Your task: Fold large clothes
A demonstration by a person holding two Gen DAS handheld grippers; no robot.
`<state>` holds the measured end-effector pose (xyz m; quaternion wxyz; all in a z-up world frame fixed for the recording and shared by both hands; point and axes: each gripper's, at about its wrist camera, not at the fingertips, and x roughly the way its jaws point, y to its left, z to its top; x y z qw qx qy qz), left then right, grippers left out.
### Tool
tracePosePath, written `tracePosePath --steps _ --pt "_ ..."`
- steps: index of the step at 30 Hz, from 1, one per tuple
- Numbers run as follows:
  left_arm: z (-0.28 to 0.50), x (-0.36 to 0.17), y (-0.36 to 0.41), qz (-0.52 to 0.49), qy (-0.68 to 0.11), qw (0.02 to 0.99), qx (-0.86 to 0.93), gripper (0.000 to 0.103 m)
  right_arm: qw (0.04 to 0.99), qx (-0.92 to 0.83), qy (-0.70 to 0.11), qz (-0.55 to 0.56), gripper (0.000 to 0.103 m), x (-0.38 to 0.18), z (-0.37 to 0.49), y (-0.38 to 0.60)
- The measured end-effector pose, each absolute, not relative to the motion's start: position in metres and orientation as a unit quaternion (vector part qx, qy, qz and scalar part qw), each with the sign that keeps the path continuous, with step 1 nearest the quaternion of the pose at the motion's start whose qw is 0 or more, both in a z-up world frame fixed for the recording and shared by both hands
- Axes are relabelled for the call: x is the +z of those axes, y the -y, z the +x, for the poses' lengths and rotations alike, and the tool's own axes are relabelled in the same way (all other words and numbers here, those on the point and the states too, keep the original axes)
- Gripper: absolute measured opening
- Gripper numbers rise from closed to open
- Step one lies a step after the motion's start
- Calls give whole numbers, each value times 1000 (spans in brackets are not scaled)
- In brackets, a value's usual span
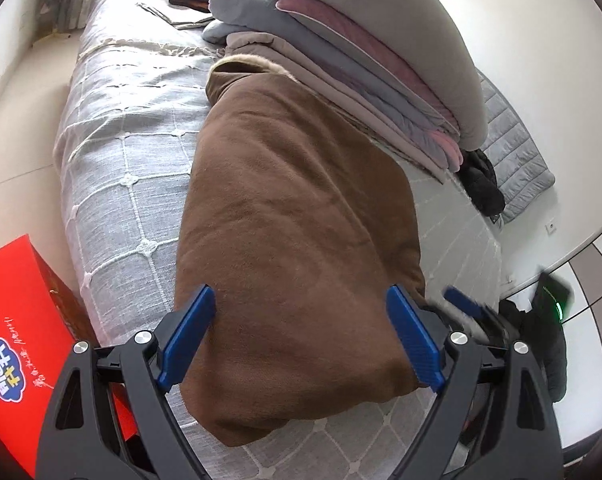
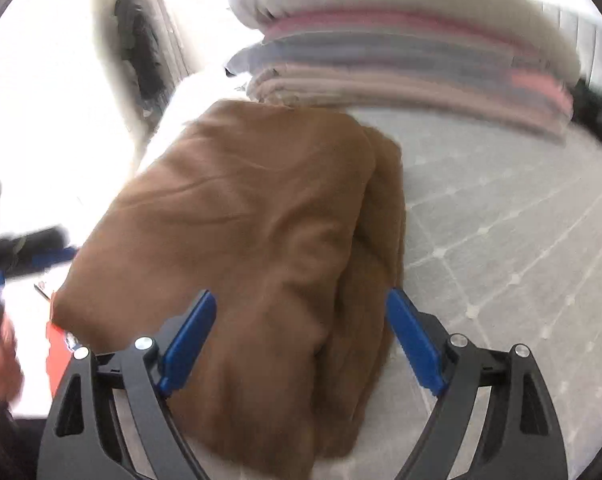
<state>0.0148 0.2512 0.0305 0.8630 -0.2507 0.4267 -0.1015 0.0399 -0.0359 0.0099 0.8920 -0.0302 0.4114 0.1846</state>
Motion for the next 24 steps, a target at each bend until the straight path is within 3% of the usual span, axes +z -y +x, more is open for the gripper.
tracePosePath --steps 2,3,4,5,11,14,16,20,24 --pt "15 30 -250 -250 -427 863 -104 84 867 177 -462 -67 84 -28 39 32" --pt "16 30 -248 -247 -427 863 -105 84 847 191 -495 -34 85 -51 46 40" --pt "15 29 -245 -243 -427 865 -104 84 842 187 -506 -11 94 -56 49 46" --pt "15 28 -243 -234 -428 867 -99 84 835 186 -517 13 94 -56 53 53" --pt "12 26 -231 -157 -430 887 -58 84 891 142 -429 -37 94 -8 5 59" --pt "16 19 -223 -138 -450 880 -60 85 853 157 -498 -6 95 -55 10 68" --pt "16 14 -217 -110 -457 881 -49 90 839 160 -518 36 96 -58 15 77" --pt "9 18 -209 -73 -447 891 -37 90 860 139 -491 -8 96 -28 -6 71" --pt "-15 44 -214 -76 -396 915 -8 90 905 130 -405 9 96 19 -43 80"
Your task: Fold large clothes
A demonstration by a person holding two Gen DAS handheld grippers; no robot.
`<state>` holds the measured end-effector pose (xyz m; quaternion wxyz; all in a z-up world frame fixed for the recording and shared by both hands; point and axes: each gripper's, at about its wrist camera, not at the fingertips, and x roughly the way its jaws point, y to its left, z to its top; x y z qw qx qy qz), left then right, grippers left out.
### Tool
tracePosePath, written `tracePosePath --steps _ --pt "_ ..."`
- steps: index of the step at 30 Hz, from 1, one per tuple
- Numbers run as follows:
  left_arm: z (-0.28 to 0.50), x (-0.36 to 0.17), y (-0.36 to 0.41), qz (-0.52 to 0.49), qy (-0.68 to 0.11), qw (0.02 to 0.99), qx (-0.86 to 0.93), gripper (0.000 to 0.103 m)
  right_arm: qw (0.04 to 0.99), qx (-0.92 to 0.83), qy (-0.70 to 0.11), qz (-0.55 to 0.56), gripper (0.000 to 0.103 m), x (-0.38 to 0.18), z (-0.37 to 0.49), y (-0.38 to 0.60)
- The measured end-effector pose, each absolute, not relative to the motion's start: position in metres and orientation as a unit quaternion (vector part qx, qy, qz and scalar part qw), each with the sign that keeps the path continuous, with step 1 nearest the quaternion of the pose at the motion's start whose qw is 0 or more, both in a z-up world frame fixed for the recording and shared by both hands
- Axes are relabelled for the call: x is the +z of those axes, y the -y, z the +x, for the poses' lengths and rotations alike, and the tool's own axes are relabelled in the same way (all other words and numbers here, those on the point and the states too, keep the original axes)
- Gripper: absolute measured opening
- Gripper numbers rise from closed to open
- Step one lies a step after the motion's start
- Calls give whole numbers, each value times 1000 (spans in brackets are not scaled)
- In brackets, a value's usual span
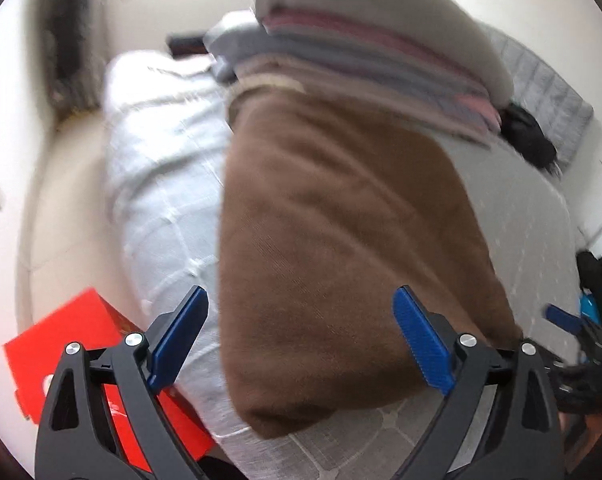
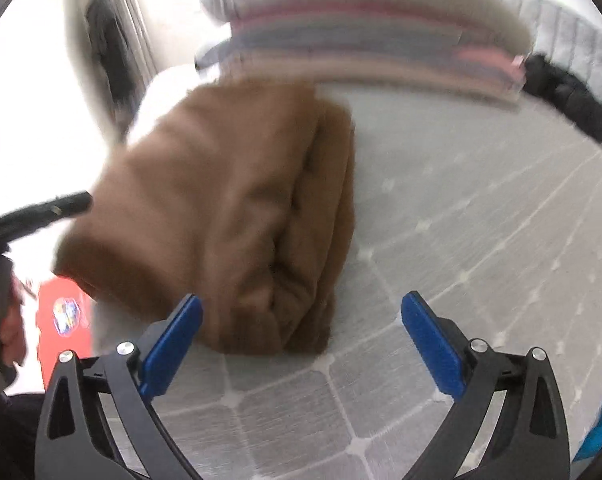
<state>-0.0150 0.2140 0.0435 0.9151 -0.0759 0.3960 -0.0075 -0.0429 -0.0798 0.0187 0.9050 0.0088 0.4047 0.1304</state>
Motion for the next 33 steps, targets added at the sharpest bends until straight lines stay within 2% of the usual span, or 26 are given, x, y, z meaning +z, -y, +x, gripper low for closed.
tracePosePath --steps 2,4,13,19,22,33 --pt "-32 56 -207 -59 -364 929 4 90 923 98 -371 3 96 32 -63 81" --pt "-45 61 -200 -51 -349 936 2 90 924 90 -372 1 96 30 -68 74" --pt "-86 69 -169 -11 -327 945 14 90 940 55 -338 11 96 55 -95 43" --pt "-88 71 -167 -12 -335 942 8 90 948 19 -317 -6 96 69 -100 28" --pt "-90 74 -167 -22 -333 943 0 94 946 13 -323 -11 96 69 -97 19" --pt "-91 76 -163 -10 -338 941 4 95 943 -3 -332 -12 96 74 -89 16"
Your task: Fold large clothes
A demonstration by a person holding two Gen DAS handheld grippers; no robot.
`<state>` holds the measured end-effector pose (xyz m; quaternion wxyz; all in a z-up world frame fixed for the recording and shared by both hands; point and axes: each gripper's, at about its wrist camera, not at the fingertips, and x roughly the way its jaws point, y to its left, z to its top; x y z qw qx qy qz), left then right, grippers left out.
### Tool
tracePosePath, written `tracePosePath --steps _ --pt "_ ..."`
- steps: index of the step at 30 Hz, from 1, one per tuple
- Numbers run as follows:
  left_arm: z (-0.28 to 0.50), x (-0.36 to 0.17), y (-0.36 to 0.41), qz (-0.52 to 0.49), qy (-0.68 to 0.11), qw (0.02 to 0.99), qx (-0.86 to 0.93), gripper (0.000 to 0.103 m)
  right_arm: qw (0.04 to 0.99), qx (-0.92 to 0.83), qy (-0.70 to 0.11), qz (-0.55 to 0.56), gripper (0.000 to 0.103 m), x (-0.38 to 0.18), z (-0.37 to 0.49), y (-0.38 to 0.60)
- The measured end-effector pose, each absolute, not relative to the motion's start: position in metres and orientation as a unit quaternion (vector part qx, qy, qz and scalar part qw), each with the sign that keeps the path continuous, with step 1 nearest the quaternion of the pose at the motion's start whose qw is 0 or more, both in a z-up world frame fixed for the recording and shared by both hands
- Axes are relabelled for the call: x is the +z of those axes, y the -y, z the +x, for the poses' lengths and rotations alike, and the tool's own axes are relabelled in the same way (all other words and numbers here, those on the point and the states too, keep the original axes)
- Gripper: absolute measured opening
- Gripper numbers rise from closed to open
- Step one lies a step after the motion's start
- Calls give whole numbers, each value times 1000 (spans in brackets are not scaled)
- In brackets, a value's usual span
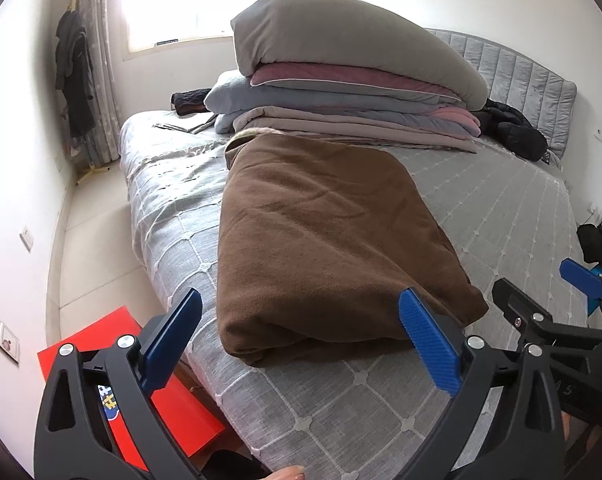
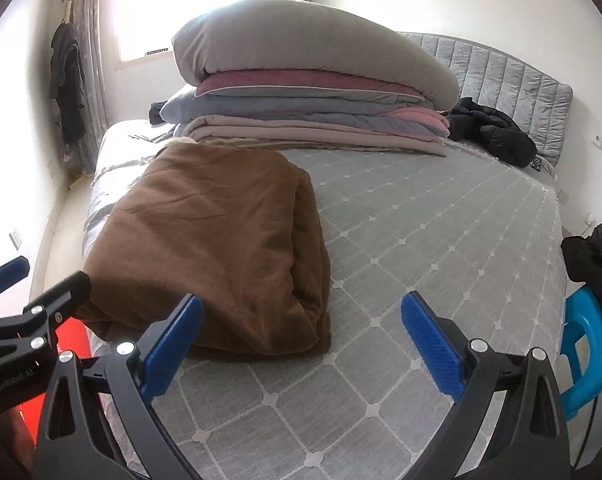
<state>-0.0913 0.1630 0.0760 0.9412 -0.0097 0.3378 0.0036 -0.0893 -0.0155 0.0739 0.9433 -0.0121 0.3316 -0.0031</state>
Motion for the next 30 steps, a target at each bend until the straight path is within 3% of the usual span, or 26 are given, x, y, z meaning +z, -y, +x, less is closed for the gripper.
tracePosePath --steps 30 --pt "-89 71 -167 -9 -352 936 8 95 935 2 -354 -15 96 79 -90 14"
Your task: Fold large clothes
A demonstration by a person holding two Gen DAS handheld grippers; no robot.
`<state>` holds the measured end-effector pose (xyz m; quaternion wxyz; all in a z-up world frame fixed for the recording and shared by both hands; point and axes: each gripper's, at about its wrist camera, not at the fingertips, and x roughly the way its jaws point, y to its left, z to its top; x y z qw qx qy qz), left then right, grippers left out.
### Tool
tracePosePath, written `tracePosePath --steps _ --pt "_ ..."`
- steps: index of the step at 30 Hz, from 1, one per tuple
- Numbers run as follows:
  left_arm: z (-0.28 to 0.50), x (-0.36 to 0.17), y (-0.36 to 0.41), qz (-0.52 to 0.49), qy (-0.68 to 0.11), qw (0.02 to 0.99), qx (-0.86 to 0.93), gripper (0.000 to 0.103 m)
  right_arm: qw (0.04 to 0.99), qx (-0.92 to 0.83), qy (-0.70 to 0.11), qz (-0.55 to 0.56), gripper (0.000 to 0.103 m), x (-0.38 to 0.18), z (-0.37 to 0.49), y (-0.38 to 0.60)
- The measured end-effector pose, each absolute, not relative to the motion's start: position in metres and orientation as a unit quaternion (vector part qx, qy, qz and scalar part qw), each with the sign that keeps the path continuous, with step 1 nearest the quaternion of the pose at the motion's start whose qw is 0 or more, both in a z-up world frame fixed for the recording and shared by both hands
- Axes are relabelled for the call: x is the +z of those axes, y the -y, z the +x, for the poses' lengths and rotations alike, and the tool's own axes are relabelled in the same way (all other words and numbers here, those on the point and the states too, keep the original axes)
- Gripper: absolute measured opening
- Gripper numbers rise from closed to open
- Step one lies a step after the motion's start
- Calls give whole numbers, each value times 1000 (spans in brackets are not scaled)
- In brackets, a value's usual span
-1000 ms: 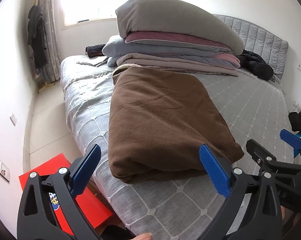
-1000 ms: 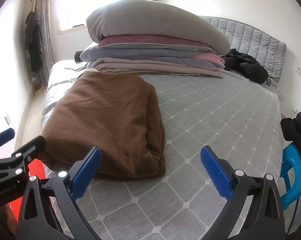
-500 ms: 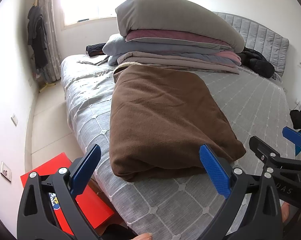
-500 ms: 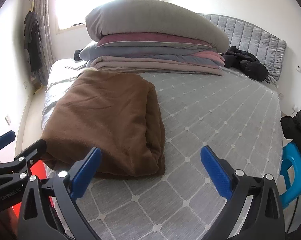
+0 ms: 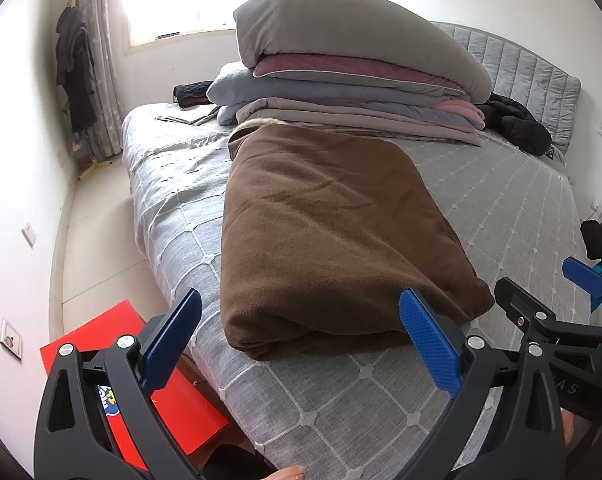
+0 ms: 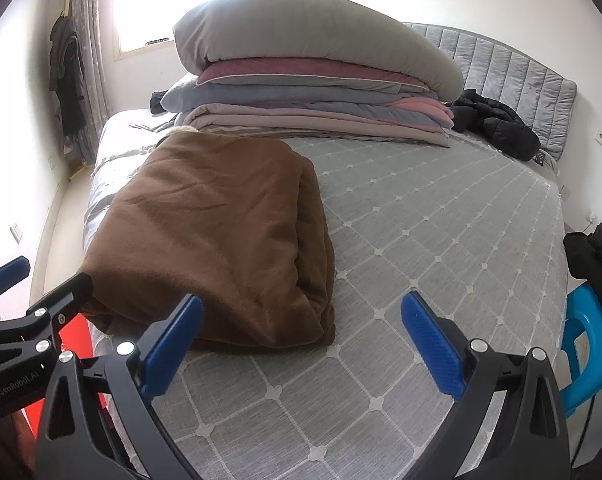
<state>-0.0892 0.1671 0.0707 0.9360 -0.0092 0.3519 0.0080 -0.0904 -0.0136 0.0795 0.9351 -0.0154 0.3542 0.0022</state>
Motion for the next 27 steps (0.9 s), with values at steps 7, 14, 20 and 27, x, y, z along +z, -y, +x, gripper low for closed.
tracePosePath --steps 7,14,20,27 --pt "-89 69 -167 -9 -352 936 8 95 934 4 -357 -14 96 79 -90 14" --pt "-88 69 -168 -10 -353 936 8 95 932 5 -361 -14 96 77 -89 14" --pt "-88 67 -170 -10 -352 936 11 95 932 7 -362 -14 96 77 -89 13" --pt "-86 67 -174 -8 -354 935 20 95 932 13 -363 -14 96 78 -87 13"
